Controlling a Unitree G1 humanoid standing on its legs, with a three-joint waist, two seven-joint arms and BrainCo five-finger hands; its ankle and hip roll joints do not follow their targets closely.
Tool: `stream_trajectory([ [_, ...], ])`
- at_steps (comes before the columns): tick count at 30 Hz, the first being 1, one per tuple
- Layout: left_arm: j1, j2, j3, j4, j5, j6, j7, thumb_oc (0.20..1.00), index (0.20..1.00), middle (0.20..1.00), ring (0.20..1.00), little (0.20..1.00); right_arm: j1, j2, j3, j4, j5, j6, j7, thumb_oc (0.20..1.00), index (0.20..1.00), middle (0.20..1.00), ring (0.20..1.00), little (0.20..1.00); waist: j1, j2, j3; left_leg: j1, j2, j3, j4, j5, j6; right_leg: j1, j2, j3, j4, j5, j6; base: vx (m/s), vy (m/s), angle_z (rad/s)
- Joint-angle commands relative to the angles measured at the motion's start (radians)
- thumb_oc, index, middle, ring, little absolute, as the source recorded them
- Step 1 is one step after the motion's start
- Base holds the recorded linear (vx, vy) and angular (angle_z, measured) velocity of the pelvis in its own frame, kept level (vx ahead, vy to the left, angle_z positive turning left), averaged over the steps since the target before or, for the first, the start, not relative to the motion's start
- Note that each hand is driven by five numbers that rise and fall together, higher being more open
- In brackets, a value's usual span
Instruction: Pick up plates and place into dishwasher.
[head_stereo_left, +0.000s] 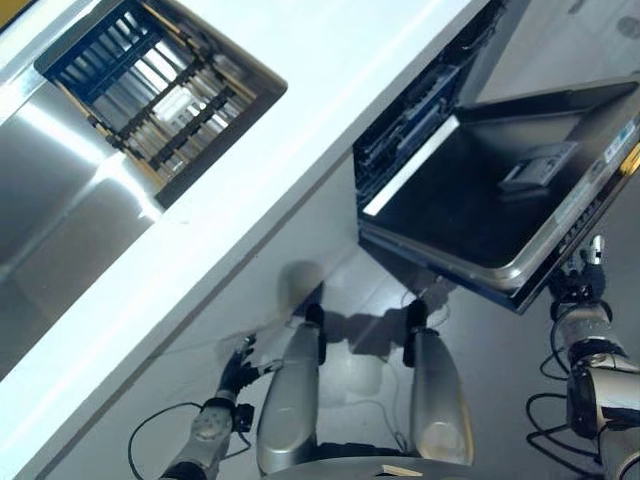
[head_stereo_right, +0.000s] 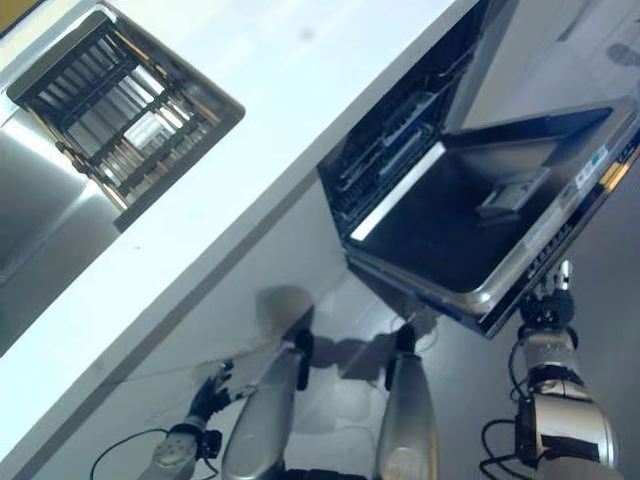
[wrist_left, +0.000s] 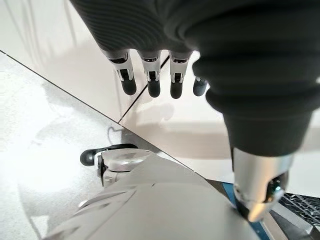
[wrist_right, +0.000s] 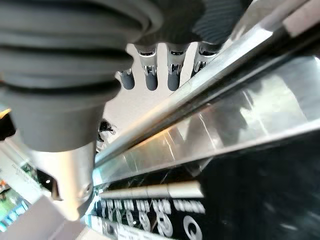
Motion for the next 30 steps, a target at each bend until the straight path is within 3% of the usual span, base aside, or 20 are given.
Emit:
stream_trajectory([
  [1, 0.107, 0.021, -0.086, -0.014, 0.014, 0.013, -0.021, 1.0, 1.0, 1.0, 1.0, 1.0, -0.046, -0.04, -0.001, -0.044, 0.04, 0.042, 0.123, 1.0, 1.0, 1.0, 1.0, 1.0, 0.019, 0.0, -0.045, -0.072, 0.004, 0.039, 0.094, -0.046, 0.048, 0.041, -0.013, -0.035, 0.033, -0.077, -0.044, 0.05, 0.053, 0.0],
  [7, 0.121, 0.017, -0.117, -0.034, 0.017, 0.005, -0.035, 1.0, 1.0, 1.0, 1.0, 1.0, -0.128, -0.059, 0.053, -0.048, -0.085, 0.074, 0.159, 1.0, 1.0, 1.0, 1.0, 1.0, 0.019, 0.025, -0.05, -0.059, 0.005, 0.054, 0.087, -0.045, 0.043, 0.037, -0.03, -0.036, 0.036, -0.082, -0.045, 0.05, 0.086, -0.02],
  [11, 0.12, 0.019, -0.125, -0.058, 0.008, 0.021, -0.036, 1.0, 1.0, 1.0, 1.0, 1.0, -0.182, -0.05, 0.092, -0.071, -0.149, 0.05, 0.143, 1.0, 1.0, 1.0, 1.0, 1.0, 0.027, 0.027, -0.058, -0.034, 0.003, 0.058, 0.069, -0.045, 0.039, 0.058, -0.039, -0.03, 0.019, -0.081, -0.043, 0.07, 0.075, -0.04],
  [13, 0.12, 0.021, -0.128, -0.069, 0.006, 0.032, -0.036, 1.0, 1.0, 1.0, 1.0, 1.0, -0.214, -0.041, 0.111, -0.09, -0.163, 0.024, 0.106, 1.0, 1.0, 1.0, 1.0, 1.0, 0.034, 0.026, -0.062, -0.019, 0.002, 0.057, 0.056, -0.043, 0.038, 0.075, -0.044, -0.031, 0.007, -0.081, -0.04, 0.07, 0.053, -0.04],
  [16, 0.125, 0.024, -0.133, -0.082, 0.001, 0.049, -0.039, 1.0, 1.0, 1.0, 1.0, 1.0, -0.263, -0.026, 0.123, -0.113, -0.136, -0.042, -0.051, 1.0, 1.0, 1.0, 1.0, 1.0, 0.044, 0.025, -0.068, 0.005, 0.001, 0.051, 0.035, -0.039, 0.036, 0.103, -0.047, -0.035, -0.011, -0.078, -0.037, 0.07, 0.055, 0.0],
  [24, 0.131, 0.029, -0.138, -0.092, 0.001, 0.07, -0.036, 1.0, 1.0, 1.0, 1.0, 1.0, -0.339, 0.057, 0.169, -0.17, -0.157, -0.098, -0.169, 1.0, 1.0, 1.0, 1.0, 1.0, 0.088, 0.01, -0.081, 0.067, -0.003, 0.035, -0.017, -0.03, 0.034, 0.187, -0.058, -0.066, -0.058, -0.078, -0.032, 0.07, 0.025, 0.09],
  [30, 0.145, 0.023, -0.11, -0.049, 0.038, 0.053, -0.036, 1.0, 1.0, 1.0, 1.0, 1.0, -0.335, 0.115, 0.194, -0.216, -0.119, -0.144, -0.181, 1.0, 1.0, 1.0, 1.0, 1.0, 0.12, -0.009, -0.092, 0.11, -0.002, 0.013, -0.071, -0.014, 0.03, 0.244, -0.057, -0.092, -0.09, -0.08, -0.028, 0.07, -0.023, 0.15],
])
